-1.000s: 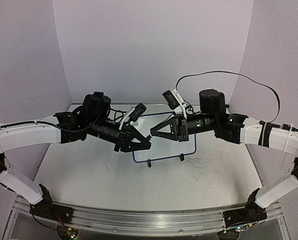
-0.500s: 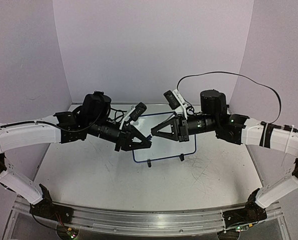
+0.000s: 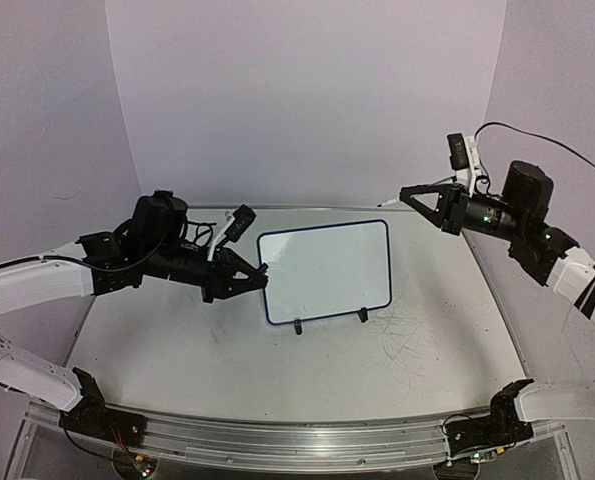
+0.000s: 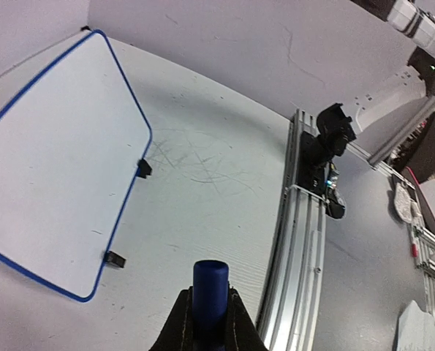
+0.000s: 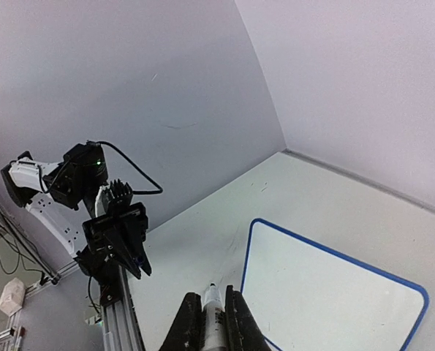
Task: Write a sentence on the whiteboard
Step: Open the pen cap from the whiteboard marker, then put down the pen cap at the corner of the board.
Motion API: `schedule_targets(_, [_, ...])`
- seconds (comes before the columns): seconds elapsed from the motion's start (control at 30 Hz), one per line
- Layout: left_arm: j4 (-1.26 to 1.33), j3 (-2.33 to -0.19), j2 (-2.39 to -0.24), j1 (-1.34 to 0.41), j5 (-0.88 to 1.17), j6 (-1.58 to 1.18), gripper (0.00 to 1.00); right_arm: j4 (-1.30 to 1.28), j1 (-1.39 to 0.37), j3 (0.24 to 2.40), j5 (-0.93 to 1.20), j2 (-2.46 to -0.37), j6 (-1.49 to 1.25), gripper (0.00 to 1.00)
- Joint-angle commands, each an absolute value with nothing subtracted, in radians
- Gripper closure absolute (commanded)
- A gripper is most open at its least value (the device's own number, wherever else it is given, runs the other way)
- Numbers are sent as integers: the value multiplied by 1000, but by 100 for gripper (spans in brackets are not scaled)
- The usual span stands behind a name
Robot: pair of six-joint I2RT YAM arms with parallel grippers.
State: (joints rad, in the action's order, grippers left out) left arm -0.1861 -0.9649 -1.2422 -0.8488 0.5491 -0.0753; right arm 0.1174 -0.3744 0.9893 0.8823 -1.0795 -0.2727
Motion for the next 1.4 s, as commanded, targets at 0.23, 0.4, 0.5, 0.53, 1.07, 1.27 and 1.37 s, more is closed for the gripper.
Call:
schedule_targets(0.23, [-226,-753,-1145,-770,-345,-532,100,158,-378,902,385,-983,-280,100])
schedule_targets(0.4, [-265,-765,-1282,-759,-334,-593,100,55,-378,967,394,-1037,-191,100])
schedule_targets(0.5, [-267,-779,-1386,-759,-298,-590,100,50,-379,954,372,-1023,-172,100])
schedule_targets(0.53, [-274,-786,-1420,-760,-299,-588,100,57,-379,944,366,-1012,-169,100])
schedule_targets(1.07, [-281,-781,-1619,-761,-456,-648,97,83,-379,873,315,-956,-219,100])
schedule_targets(1.27, [-277,-761,-1637,-761,-465,-649,91,45,-379,882,246,-980,-222,100])
schedule_targets(1.37, [-276,-752,-1634,-761,-460,-645,87,8,-380,900,230,-1004,-216,100])
